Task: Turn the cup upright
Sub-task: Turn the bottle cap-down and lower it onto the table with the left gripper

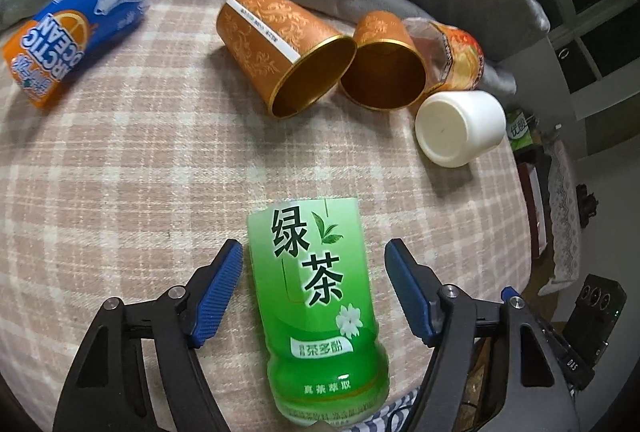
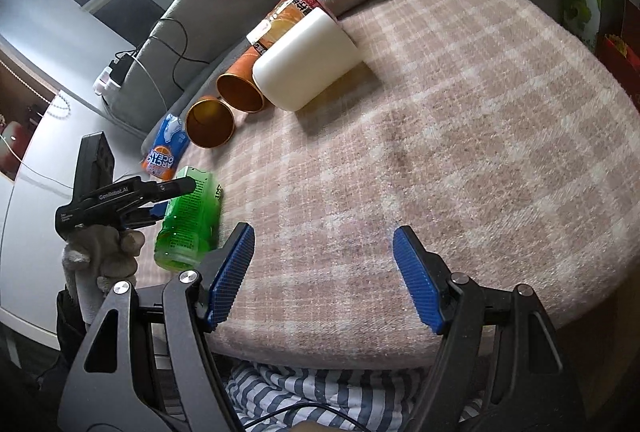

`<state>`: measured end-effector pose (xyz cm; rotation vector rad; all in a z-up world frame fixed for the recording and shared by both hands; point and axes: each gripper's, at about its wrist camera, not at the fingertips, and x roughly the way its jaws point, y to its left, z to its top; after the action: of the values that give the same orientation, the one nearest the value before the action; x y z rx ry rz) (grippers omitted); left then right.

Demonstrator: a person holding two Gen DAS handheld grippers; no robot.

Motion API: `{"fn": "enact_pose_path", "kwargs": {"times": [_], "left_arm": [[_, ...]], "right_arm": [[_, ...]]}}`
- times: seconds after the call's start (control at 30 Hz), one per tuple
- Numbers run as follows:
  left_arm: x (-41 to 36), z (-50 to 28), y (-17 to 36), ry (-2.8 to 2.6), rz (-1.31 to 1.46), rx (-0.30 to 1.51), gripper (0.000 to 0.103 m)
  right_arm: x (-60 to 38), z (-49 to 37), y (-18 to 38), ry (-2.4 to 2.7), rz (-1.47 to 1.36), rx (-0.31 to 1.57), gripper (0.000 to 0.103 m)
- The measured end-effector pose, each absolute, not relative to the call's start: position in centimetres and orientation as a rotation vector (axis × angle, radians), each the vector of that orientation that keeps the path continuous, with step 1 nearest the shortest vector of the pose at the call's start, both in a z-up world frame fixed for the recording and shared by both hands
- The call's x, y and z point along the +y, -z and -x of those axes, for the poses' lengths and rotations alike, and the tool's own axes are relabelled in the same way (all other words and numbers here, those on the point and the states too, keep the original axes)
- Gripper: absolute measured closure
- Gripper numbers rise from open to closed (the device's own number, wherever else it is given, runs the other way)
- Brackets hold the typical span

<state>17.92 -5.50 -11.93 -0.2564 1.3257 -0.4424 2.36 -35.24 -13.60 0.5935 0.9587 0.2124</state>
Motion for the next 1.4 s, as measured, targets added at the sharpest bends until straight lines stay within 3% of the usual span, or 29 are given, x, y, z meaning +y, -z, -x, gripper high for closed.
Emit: {"fn": "enact_pose_path", "kwargs": {"times": [0.23,0.43,0.87,1.4], "left_arm": [[-5.6,-18.6,13.0,0.434,0.254,1.361,0.045],[-5.7,-18.1,12.4,0.439,0.234,1.326,0.045],[-7.8,-15.0,7.4,0.462,0.082,1.059,0.047],[-9.7,-12.4,6.6,0.382,0.001,0.708,0.047]], "right_arm": [[-36.0,-2.3,14.2,-0.197,-0.632,0.966,0.028],[-36.2,-2.3,14.4,-0.191,-0.638,0.965,0.028],[-35.8,-2.4,14.4,-0.202,-0.635,0.967,0.028],[-35.7,-1.8,13.3,-0.189,-0.609,0.937,0.028]]}}
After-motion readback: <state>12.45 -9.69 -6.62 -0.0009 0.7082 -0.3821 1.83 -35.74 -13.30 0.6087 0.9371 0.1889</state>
